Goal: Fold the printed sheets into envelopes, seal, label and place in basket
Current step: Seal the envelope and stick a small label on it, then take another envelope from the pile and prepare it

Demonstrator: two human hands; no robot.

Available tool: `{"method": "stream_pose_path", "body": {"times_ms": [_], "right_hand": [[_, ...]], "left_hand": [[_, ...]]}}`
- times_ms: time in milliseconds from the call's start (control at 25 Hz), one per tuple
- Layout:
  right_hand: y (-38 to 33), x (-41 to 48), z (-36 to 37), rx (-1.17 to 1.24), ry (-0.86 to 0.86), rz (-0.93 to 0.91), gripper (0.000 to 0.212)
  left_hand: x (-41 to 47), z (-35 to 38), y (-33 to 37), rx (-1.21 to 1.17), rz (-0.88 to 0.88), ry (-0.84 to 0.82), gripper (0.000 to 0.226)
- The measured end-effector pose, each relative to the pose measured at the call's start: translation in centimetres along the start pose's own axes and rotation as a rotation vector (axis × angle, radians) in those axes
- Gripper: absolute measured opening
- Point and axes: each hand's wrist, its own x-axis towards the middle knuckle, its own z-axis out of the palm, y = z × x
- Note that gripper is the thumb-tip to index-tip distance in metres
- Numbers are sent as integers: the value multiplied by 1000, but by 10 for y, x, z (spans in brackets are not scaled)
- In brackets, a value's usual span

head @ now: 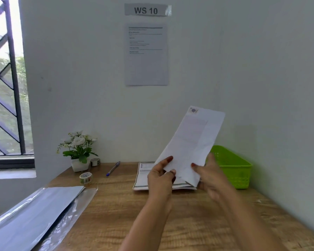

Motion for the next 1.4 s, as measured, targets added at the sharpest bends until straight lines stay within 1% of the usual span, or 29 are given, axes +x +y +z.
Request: {"method": "stream_pose_path", "body": {"times_ms": [80,160,240,320,400,520,600,720,840,960,1040,1120,1160,1240,1320,1400], "right_hand": [[-11,31,-29,-109,54,-26,52],[-15,60,-56,-238,141,-21,51],[-14,86,-78,-360,218,1,48],[-12,104,-96,-495,265,32,43],[-13,116,-110,-699,289,71,37],[-19,129,-127,-1074,286,131,32],[-23,132,-131,-1209,293,135,26],[-22,128,-130,-1315,330,82,22],[-17,115,-124,-1399,371,48,22],[-24,96,-113,-1502,446,8,24],[-31,78,-97,-1548,467,-86,25],[-34,58,-70,-1533,432,-257,26],[-34,48,-52,-1492,385,-361,26],[-28,27,-6,-1316,227,-544,26],[-20,2,49,-1082,-12,-591,24],[-8,-25,106,-931,-206,-584,23]], "left_hand": [[24,20,0,156,-52,-74,30],[44,41,-7,372,-83,-160,26],[59,58,-21,529,-85,-217,28],[67,70,-35,669,-30,-238,27],[72,76,-49,793,54,-265,24],[75,79,-63,889,121,-323,23],[76,80,-65,936,156,-337,19],[71,80,-65,972,179,-333,20],[64,78,-63,1043,159,-396,35],[58,73,-52,1010,137,-414,45],[52,66,-41,972,100,-412,46],[41,53,-26,936,65,-406,41],[35,44,-15,915,57,-390,38],[22,20,12,896,47,-333,31],[11,-18,42,887,32,-219,27],[0,-67,75,920,25,-66,26]]}}
